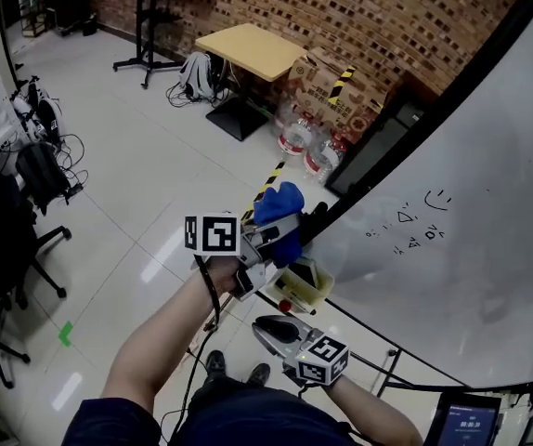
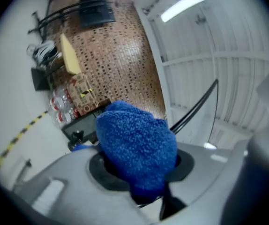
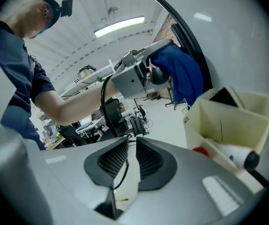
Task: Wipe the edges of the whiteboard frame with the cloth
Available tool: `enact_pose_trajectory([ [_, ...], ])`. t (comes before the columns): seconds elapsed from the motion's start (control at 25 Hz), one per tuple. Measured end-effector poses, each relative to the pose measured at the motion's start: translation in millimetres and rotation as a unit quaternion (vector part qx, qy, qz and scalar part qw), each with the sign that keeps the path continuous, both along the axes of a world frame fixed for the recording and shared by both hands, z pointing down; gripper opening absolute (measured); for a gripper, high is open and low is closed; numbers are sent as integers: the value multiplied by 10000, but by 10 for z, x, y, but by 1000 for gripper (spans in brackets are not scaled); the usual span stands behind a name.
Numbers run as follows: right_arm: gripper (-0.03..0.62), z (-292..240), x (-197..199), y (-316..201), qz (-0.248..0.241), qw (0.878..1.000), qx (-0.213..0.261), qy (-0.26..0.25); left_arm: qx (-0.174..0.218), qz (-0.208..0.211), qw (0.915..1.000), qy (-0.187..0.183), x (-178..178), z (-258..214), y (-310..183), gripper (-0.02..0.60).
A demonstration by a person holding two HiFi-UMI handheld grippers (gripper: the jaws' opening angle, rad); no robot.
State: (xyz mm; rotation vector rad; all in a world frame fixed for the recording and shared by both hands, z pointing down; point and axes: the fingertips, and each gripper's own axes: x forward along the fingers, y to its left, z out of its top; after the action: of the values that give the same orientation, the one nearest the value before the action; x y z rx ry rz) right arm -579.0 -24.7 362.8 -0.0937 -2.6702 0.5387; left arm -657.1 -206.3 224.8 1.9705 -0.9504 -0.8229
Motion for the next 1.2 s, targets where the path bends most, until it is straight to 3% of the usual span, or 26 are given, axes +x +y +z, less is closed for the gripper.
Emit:
enact_pose_trajectory([
  [0.16,52,-394,71,-133,269,9984,346,-348,-15,-180,9893,-1449,24,-171,29,146],
  [0.28,52,-697,179,-304,648,9949,481,-602,280,-316,9762,-2127,46,-472,24,146],
  [0.36,52,-840,198,-427,933,9907,536,-831,439,-161,9746,-2188,98,-602,-10,146],
  [0.6,48,-1241,302,-589,1412,9775,820,-1335,526,-43,9829,-1764,51,-725,-66,146],
  [0.88,49,-1408,440,-678,1815,9677,788,-1561,672,526,9738,-2107,257,-924,-138,146],
  [1.2,48,-1639,426,-775,1799,9618,1072,-1763,787,299,9702,-2271,289,-1176,-172,149],
])
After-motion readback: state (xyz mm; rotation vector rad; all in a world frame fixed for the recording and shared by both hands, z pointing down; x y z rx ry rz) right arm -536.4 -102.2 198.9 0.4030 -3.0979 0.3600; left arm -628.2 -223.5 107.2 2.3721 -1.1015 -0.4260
